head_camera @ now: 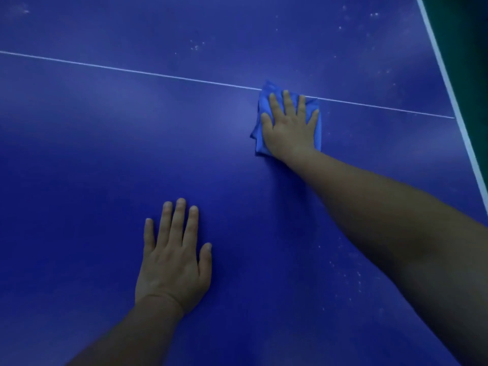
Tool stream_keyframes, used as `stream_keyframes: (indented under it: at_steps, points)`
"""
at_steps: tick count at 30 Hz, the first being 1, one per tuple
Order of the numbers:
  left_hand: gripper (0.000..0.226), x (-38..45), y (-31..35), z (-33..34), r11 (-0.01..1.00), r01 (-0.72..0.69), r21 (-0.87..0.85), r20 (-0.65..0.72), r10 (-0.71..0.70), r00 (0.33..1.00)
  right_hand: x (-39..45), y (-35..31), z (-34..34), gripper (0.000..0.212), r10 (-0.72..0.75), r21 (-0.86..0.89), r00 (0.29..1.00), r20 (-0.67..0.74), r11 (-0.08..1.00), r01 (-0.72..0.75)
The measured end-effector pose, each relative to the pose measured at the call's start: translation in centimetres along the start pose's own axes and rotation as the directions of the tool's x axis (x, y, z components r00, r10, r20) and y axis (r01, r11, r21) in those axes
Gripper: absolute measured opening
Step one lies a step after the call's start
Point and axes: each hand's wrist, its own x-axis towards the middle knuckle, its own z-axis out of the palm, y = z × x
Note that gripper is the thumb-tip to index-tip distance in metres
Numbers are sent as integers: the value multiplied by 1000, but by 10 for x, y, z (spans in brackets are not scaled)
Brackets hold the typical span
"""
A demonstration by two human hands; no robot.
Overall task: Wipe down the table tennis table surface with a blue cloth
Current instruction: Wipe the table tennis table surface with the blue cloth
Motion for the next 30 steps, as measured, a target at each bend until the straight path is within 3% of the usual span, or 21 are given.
stream_keyframes:
  at_steps: [2,5,7,9,11,13,15,18,20,23,26,28,30]
  points:
    - [71,1,-1,0,1000,1,-14,-5,-1,1000,-40,-7,9,62,-32,-5,999,-41,999,32]
    - [71,1,-1,-1,999,0,-34,-6,0,1000,-108,-8,25,66,-280,-7,960,-26,960,280]
    - [70,0,-1,0,1000,-3,-22,-4,3,1000,-90,0,20,67,-354,-25,935,0,935,354]
    - [70,0,-1,0,1000,-6,-24,0,6,1000,-42,4,10,65,-295,-66,955,-23,954,293]
    - [69,0,-1,0,1000,-3,-28,-4,3,1000,-2,3,0,62,-133,-38,991,8,990,133]
    - [69,0,0,0,999,-4,-32,-9,4,1000,-8,-9,5,62,-26,-3,999,-19,1000,26]
    - [69,1,0,0,999,-5,-43,-20,4,1000,-53,-24,18,67,-126,-7,989,-71,992,126]
    - [70,1,0,-1,999,-4,-33,-12,4,1000,-104,-24,30,69,-394,-46,919,-20,918,393]
    - [70,1,0,0,999,-8,-31,-9,7,1000,-77,-19,20,68,-412,-65,911,-15,910,410]
    - [70,1,-1,-1,999,-1,-43,-8,1,1000,-24,-20,8,64,-159,-39,987,-8,987,159]
    - [69,1,-1,-1,998,-4,-55,-13,3,1000,-20,-44,14,63,61,20,996,-68,998,-60]
    - [69,1,-1,-1,998,-8,-60,-28,7,1000,-39,-75,21,60,1,11,994,-111,1000,0]
    - [69,0,-1,-1,998,-11,-56,-27,9,1000,-60,-108,26,56,-216,-6,968,-127,976,217]
